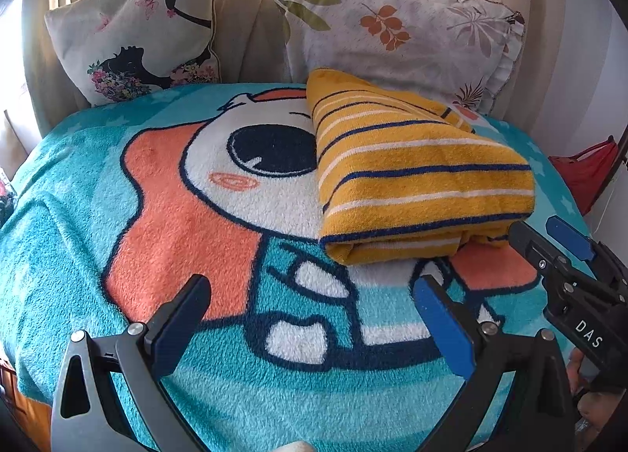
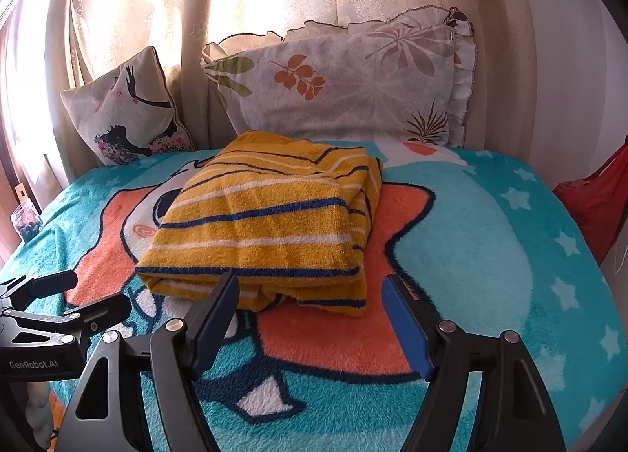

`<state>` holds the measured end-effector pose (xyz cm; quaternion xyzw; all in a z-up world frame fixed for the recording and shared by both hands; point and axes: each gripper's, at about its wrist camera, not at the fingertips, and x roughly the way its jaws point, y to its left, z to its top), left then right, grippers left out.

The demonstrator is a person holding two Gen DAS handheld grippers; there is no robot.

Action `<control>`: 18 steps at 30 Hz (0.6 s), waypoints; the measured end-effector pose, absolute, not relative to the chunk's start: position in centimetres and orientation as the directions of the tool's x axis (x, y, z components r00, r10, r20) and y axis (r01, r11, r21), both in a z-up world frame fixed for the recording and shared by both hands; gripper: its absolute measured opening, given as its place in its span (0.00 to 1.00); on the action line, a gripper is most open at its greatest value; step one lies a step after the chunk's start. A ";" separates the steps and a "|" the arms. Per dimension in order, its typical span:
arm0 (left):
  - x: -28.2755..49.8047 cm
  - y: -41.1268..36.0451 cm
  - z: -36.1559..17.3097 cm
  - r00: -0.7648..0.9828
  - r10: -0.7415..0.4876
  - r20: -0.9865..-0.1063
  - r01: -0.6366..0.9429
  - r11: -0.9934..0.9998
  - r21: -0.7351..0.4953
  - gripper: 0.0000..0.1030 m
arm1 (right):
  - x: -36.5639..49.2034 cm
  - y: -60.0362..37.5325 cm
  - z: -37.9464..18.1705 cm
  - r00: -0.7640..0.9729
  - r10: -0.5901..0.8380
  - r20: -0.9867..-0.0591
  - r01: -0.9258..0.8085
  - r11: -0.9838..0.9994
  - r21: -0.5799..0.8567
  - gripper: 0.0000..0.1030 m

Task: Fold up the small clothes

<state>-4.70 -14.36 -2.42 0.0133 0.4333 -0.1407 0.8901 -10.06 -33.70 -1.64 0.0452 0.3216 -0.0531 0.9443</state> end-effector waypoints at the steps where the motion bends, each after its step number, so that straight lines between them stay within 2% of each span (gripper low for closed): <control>1: -4.7 -14.4 -2.5 0.584 -0.239 -0.776 0.263 0.960 -0.098 1.00 | -10.0 -33.7 -1.7 0.787 -0.071 -0.613 0.129 0.990 0.050 0.77; 18: -4.5 -14.4 -3.0 0.565 -0.235 -0.791 0.259 0.961 -0.101 1.00 | -10.0 -33.7 -1.9 0.782 -0.063 -0.621 0.134 0.989 0.067 0.77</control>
